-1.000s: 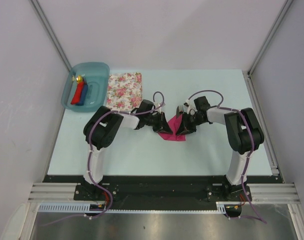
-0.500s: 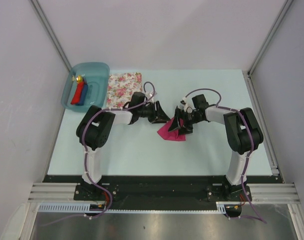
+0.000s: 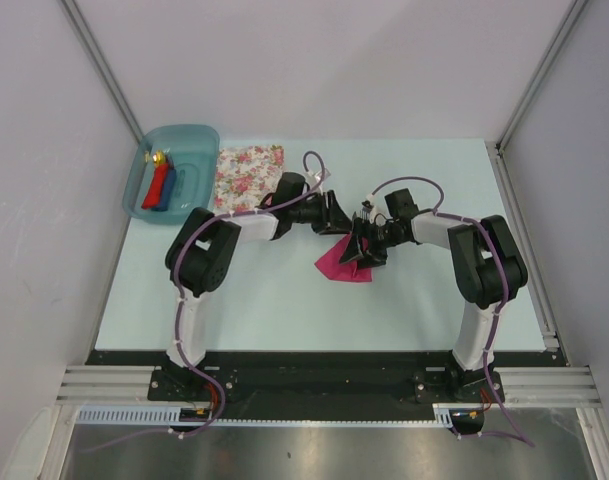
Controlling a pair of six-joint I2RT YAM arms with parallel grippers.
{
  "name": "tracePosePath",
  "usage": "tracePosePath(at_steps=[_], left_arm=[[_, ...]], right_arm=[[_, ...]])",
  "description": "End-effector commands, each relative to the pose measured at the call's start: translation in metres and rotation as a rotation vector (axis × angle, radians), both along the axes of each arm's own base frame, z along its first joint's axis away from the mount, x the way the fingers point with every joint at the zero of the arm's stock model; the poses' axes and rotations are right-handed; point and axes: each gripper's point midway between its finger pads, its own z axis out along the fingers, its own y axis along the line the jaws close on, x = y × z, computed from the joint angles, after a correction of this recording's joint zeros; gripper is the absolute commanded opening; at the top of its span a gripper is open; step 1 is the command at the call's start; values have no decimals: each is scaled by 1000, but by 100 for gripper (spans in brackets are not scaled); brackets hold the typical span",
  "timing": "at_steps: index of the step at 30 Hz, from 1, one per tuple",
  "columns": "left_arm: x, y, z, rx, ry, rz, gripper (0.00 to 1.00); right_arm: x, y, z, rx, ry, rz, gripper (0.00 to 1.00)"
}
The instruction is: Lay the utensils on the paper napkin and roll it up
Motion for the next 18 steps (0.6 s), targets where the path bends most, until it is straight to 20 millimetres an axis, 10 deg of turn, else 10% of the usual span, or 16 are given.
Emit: tracePosePath(at_steps=[1, 18], left_arm=[[-11, -19, 2, -28, 18, -55, 45], [-18, -1, -11, 9, 51, -45, 22]], right_arm=[[9, -4, -6, -29, -64, -5, 68], [9, 2, 14, 19, -112, 1, 69]])
